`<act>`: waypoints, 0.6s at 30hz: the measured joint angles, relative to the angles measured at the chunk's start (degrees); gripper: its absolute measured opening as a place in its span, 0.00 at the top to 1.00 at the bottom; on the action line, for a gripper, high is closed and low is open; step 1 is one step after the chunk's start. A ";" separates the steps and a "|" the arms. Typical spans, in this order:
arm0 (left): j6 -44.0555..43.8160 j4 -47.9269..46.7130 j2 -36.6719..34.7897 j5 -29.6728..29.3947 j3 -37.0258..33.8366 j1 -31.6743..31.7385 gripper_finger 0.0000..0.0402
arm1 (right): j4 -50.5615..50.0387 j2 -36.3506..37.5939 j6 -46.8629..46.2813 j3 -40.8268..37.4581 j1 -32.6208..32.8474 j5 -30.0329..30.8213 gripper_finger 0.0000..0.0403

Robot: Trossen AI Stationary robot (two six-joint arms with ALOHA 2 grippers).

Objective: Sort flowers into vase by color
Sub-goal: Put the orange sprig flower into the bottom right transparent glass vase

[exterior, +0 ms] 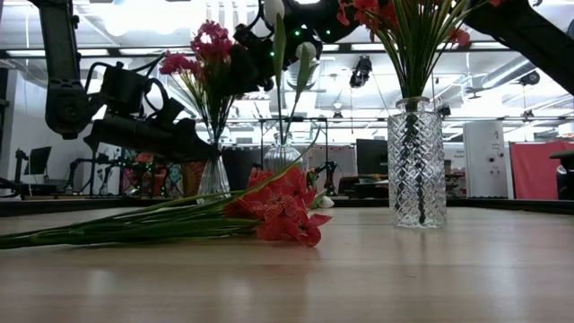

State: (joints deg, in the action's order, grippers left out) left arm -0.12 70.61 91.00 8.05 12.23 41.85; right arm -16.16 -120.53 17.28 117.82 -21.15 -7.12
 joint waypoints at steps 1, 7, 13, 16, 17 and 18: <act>0.00 0.00 0.00 -0.01 0.00 0.00 0.41 | 0.00 0.11 -0.02 0.00 0.00 0.06 0.58; -0.44 -0.22 -0.02 -0.02 -0.04 0.00 0.40 | -0.79 0.84 0.01 0.02 0.02 1.24 0.57; -0.43 -0.57 -0.91 -0.04 -0.86 0.00 0.40 | -1.74 1.18 -0.24 0.04 0.02 1.27 0.58; -0.42 -0.87 -2.39 -0.04 -1.43 0.00 0.40 | -1.98 1.18 -0.23 0.04 0.02 1.27 0.57; -0.42 -1.32 -3.02 -0.07 -1.55 0.00 0.40 | -1.97 1.18 -0.26 0.04 0.03 1.27 0.57; -0.42 -1.92 -3.72 -0.07 -1.60 0.00 0.40 | -1.96 1.18 -0.31 0.04 0.07 1.27 0.57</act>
State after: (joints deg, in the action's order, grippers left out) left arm -0.54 68.69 87.28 7.99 10.63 41.85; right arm -18.12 -119.35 16.96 117.86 -21.07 -5.85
